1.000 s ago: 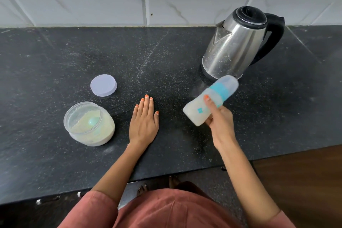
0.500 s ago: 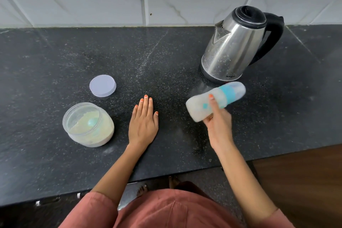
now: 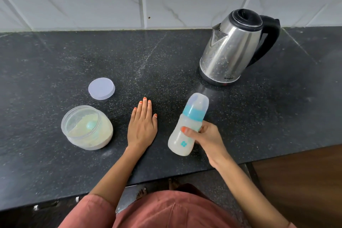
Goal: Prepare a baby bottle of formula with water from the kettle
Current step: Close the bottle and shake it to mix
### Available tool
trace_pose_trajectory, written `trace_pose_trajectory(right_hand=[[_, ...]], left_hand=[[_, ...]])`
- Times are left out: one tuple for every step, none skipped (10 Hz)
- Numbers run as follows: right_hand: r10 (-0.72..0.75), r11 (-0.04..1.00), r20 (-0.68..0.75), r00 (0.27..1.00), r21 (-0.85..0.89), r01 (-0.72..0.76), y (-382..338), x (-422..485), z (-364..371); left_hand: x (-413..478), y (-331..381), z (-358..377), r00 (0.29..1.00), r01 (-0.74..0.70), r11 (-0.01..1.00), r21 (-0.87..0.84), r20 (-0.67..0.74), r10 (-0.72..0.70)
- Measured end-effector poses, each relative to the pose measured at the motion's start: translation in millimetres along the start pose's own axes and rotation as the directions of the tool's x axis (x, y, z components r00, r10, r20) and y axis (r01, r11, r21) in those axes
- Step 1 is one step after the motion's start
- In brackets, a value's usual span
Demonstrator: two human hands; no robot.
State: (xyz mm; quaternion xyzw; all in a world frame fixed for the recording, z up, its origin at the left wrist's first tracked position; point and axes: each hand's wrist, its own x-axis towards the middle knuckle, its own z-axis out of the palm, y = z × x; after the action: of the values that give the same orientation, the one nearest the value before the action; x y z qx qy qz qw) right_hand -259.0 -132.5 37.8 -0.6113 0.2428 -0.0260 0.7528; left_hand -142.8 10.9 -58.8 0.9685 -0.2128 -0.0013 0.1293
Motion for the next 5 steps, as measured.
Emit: trace_pose_trajectory(right_hand=[[0.004, 0.954, -0.143, 0.99, 0.297, 0.039, -10.9, 13.3, -5.9], [0.021, 0.871, -0.306, 0.952, 0.473, 0.133, -14.8, 24.7, -6.5], [0.012, 0.979, -0.132, 0.991, 0.205, 0.016, -3.0, 10.6, -0.4], [0.023, 1.0, -0.039, 0.999, 0.008, -0.023, -0.5, 4.2, -5.0], [0.006, 0.949, -0.18, 0.984, 0.312, 0.052, -14.7, 17.3, -9.2]], left_hand=[[-0.1, 0.0, -0.2, 1.0, -0.001, 1.0, 0.002, -0.006, 0.001], [-0.9, -0.3, 0.0, 1.0, -0.002, 1.0, 0.009, -0.003, 0.002], [-0.7, -0.8, 0.1, 1.0, -0.001, 1.0, 0.002, -0.003, 0.001], [-0.5, -0.9, 0.2, 1.0, -0.003, 1.0, 0.006, -0.003, 0.003], [-0.4, -0.6, 0.7, 1.0, 0.003, 1.0, -0.007, -0.007, -0.003]])
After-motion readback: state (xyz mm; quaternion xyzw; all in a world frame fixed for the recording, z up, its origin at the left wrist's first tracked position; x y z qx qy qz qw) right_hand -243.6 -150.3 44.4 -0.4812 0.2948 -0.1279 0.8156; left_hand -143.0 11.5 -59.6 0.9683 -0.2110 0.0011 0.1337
